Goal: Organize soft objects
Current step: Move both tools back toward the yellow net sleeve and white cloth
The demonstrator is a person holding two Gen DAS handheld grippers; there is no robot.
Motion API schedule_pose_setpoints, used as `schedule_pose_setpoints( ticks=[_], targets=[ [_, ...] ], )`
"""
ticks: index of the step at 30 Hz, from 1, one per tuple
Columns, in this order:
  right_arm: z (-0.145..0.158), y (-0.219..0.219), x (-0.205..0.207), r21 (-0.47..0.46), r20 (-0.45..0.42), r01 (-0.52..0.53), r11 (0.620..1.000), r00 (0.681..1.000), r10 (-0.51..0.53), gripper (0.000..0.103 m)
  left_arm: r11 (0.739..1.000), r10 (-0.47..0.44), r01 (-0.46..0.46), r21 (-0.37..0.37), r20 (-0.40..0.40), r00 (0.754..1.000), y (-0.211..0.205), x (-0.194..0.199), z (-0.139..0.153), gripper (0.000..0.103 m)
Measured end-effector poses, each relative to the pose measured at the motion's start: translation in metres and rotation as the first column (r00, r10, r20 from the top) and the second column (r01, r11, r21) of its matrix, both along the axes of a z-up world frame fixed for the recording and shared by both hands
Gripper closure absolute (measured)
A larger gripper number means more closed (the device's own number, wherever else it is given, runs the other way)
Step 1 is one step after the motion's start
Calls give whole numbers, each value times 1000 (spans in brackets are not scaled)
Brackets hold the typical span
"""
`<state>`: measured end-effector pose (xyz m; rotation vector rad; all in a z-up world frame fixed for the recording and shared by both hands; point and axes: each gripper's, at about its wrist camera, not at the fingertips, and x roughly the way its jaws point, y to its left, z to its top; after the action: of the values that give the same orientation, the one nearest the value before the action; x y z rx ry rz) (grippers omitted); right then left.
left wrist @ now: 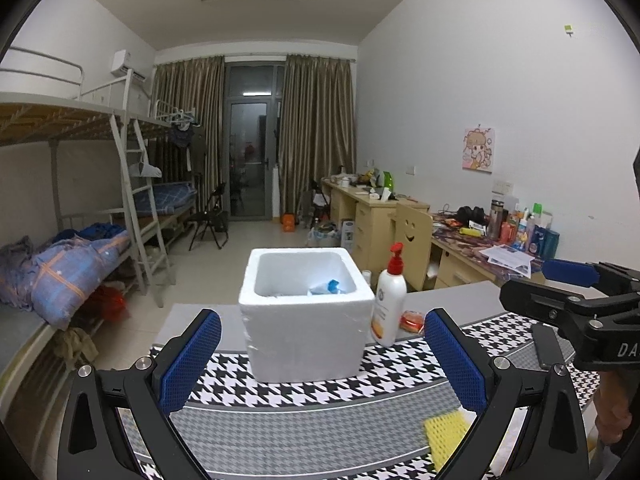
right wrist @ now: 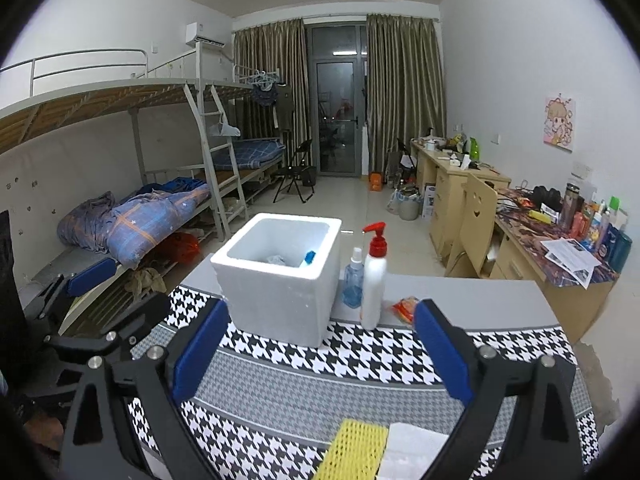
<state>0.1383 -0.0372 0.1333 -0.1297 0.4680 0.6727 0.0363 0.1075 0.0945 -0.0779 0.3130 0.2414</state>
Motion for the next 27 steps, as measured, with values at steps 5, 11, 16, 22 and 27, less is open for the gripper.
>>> schedule_pose_setpoints(
  ticks=[5,11,16,22,27],
  targets=[
    [-10,-14,-6,3,8,36,999,999,-36,7,1000,-28,28,1,2,1000,-17,-3,-8,1],
    [-21,-28,-9,-2,7,66,998,998,-66,7,998,-54,54,-13,-3,999,-29,-5,-19,1],
    [-31,-41,-14,11,14,92,996,996,-92,7,998,-69,69,-12,-18,997,-37,-3,-29,1],
    [-43,-52,-16,19,4,123,992,992,-123,7,998,-63,63,2,-19,998,-45,-1,-38,1],
    [-53,-61,-17,11,-5,142,990,990,-142,7,996,-86,86,-10,-33,996,-51,1,-46,1]
  ],
)
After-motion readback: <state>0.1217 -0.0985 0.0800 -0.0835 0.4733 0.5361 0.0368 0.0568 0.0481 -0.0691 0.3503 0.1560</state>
